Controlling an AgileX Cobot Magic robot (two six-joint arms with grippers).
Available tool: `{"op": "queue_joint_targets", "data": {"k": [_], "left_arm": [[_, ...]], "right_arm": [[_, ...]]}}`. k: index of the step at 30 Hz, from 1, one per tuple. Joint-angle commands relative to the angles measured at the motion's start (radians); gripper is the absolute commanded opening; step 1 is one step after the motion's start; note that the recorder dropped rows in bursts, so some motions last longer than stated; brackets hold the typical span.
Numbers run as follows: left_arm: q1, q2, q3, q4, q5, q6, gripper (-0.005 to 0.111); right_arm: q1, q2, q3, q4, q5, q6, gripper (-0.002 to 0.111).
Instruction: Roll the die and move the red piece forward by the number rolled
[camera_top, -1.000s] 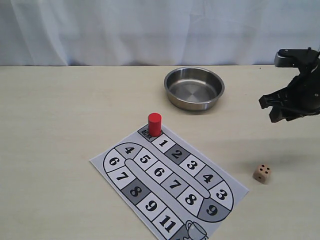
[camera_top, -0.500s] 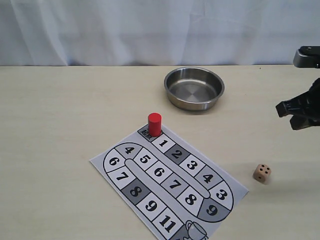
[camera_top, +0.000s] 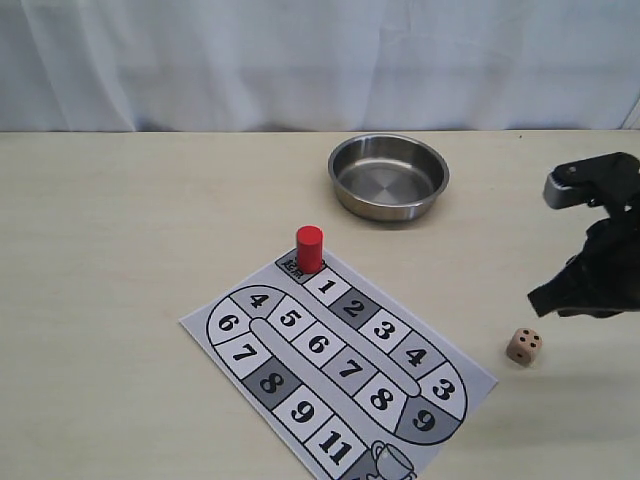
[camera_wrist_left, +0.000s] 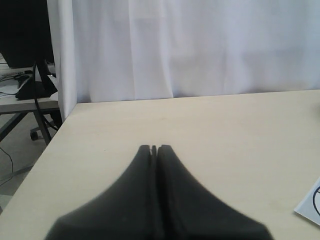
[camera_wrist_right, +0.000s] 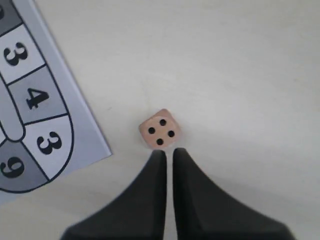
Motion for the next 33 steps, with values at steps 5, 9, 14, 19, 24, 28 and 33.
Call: {"op": "queue_joint_targets", "data": {"k": [5, 9, 14, 19, 24, 28, 33], "left_arm": [[-0.002, -0.003, -0.007, -0.007, -0.021, -0.006, 0.000], [-0.002, -0.003, -0.007, -0.007, -0.021, -0.006, 0.000], [-0.002, -0.003, -0.007, -0.007, -0.021, -0.006, 0.000], [-0.002, -0.003, -0.007, -0.007, -0.021, -0.006, 0.000], [-0.002, -0.003, -0.007, -0.007, -0.021, -0.006, 0.000], [-0.002, -0.003, -0.007, -0.007, -0.016, -0.006, 0.000], [-0.002, -0.003, -0.007, -0.007, -0.012, -0.006, 0.000]], "right_arm": [[0.095, -0.004, 0.099, -0.068, -0.123, -0.033, 0.004], [0.095, -0.004, 0.142, -0.072, -0.167, -0.033, 0.004], [0.093, -0.004, 0.184, -0.078, -0.193, -0.033, 0.004], [0.041, 0.027, 0.187, -0.154, -0.224, 0.097, 0.004], [0.028, 0.091, 0.187, -0.154, -0.268, 0.086, 0.004], [0.028, 0.146, 0.183, -0.148, -0.285, 0.087, 0.004], [0.028, 0.151, 0.174, -0.148, -0.286, 0.087, 0.004]]}}
